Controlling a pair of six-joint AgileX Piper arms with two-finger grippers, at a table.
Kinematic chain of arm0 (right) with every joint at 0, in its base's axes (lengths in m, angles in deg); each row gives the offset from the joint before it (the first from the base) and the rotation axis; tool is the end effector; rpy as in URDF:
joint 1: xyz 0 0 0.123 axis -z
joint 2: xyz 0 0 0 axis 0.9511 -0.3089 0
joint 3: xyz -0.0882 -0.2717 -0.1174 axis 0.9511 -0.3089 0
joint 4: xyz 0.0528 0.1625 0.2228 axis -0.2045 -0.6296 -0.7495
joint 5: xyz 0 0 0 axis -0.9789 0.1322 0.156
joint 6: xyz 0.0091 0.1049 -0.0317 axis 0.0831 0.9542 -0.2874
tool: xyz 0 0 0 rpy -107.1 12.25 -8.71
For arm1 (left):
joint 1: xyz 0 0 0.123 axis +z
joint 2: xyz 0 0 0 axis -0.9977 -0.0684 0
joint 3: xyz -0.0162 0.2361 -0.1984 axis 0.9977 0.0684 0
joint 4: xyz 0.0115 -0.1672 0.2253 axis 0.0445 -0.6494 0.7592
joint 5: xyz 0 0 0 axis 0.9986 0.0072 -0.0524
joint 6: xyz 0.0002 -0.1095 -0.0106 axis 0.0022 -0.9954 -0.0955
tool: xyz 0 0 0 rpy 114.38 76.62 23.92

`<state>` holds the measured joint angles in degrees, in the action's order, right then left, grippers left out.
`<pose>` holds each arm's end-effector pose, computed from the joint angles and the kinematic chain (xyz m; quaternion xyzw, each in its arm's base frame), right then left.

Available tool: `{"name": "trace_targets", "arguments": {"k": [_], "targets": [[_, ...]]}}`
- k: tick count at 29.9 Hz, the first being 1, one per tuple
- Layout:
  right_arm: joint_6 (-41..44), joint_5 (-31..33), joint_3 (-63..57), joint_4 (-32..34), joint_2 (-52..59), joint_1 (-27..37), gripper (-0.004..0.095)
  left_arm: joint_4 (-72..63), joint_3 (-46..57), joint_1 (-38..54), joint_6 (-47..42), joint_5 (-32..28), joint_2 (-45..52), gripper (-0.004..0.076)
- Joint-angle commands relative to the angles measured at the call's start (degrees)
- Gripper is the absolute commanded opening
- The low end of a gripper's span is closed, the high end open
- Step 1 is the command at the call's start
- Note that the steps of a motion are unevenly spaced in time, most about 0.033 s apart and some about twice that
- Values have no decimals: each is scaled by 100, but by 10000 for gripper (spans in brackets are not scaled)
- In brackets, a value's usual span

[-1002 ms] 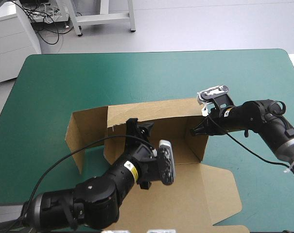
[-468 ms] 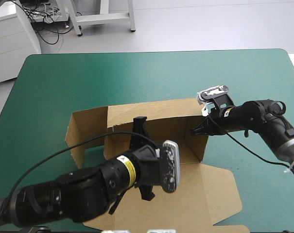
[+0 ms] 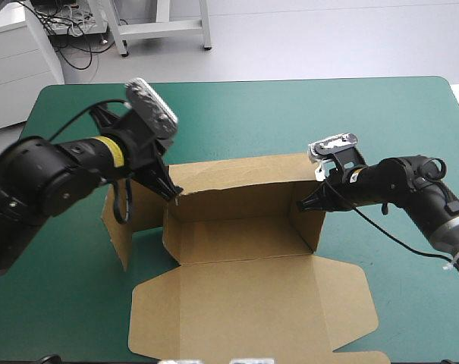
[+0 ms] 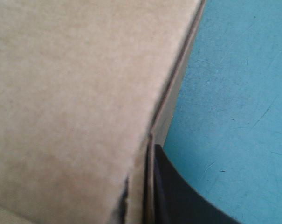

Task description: Fold the box

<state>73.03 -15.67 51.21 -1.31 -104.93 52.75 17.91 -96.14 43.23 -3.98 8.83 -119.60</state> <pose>0.2787 0.1205 0.3352 -0.2203 0.9230 0.1347 0.2854 0.2159 -0.1693 0.5015 0.4061 0.7945 -0.0074 0.4515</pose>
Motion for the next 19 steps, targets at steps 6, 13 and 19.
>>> {"name": "trace_targets", "arguments": {"k": [6, 13, 19], "targets": [[-31, -62, 144, -59, 150, -15, -22, -992, -314, 1879, -89, 470, 728, -6], [-31, -63, 158, -10, 150, -15, -22, -963, -290, 2485, -231, 1005, 1087, -6], [-19, 492, 632, 22, 177, -15, -22, -948, -290, 2497, -386, 1046, 1162, -6]]}}
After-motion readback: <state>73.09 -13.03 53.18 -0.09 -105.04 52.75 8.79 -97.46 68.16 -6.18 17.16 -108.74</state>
